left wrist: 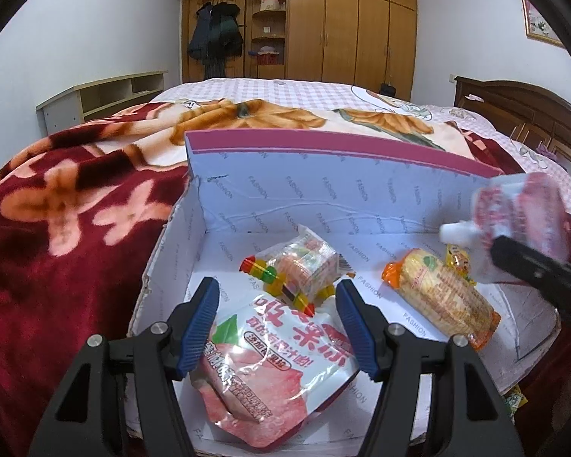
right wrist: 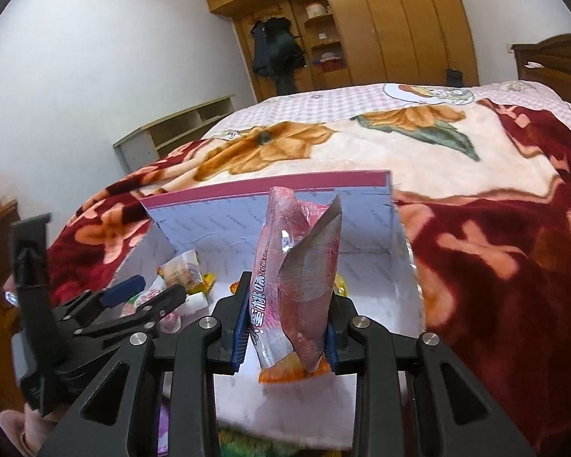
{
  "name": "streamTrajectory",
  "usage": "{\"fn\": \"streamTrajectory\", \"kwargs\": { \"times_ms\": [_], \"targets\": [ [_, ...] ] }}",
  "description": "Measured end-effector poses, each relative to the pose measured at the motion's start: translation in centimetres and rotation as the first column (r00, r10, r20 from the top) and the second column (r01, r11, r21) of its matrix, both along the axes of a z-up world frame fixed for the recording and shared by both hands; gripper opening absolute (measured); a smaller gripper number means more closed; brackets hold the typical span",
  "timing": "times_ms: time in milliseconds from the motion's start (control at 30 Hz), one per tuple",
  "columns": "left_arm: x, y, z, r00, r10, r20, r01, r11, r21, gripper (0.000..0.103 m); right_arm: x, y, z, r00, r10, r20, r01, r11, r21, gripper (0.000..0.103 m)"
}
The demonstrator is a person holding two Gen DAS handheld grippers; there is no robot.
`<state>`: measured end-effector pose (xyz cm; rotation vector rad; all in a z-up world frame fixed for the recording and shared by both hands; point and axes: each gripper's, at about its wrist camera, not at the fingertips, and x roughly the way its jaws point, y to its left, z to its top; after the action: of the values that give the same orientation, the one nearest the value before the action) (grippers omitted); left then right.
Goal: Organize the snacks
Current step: 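Open the left tool to drop the gummy bag while the right tool releases the pink bag into the box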
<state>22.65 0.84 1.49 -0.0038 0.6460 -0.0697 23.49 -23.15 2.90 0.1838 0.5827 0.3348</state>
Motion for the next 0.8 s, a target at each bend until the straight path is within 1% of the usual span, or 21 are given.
{"fn": "streamTrajectory", "kwargs": {
  "times_ms": [133,200,300,367,500,633,767,800],
  "targets": [
    [-0.1,0.0,0.0,1.000,-0.001,0.007,0.001,1.000,0.001,0.067,0.9,0.8,-0.7,1.000,-0.015,-0.005,0.015,0.999,-0.048,0.032],
    [-0.1,0.0,0.0,1.000,-0.002,0.009,0.002,1.000,0.000,0.067,1.2,0.9,-1.0,1.000,-0.025,-0.005,0.024,0.998,-0.057,0.032],
    [-0.1,0.0,0.0,1.000,-0.003,0.012,0.003,1.000,-0.002,0.067,1.5,0.8,-1.4,0.999,-0.035,-0.022,0.034,0.998,-0.051,0.043],
    [-0.2,0.1,0.1,1.000,-0.004,0.012,0.004,1.000,-0.003,0.067,1.3,0.9,-1.3,1.000,-0.022,-0.018,0.021,0.999,-0.044,0.049],
    [-0.3,0.1,0.2,1.000,-0.001,0.007,0.001,1.000,-0.012,0.067,0.4,1.3,-0.7,1.000,0.009,0.012,-0.009,0.999,-0.036,0.072],
    [-0.8,0.3,0.7,1.000,-0.009,0.007,0.009,0.999,-0.036,0.067,-0.2,1.5,-0.4,0.999,0.027,0.023,-0.026,0.999,-0.025,0.073],
    [-1.6,0.0,1.3,0.999,-0.028,0.020,0.029,0.999,-0.029,0.067,-0.9,1.4,0.1,0.999,0.021,0.037,-0.020,1.000,-0.020,0.074],
    [-1.9,-0.1,1.5,0.999,-0.033,0.022,0.033,0.999,-0.028,0.067,-1.1,1.4,0.3,0.999,0.018,0.040,-0.017,1.000,-0.020,0.076]
  ]
}}
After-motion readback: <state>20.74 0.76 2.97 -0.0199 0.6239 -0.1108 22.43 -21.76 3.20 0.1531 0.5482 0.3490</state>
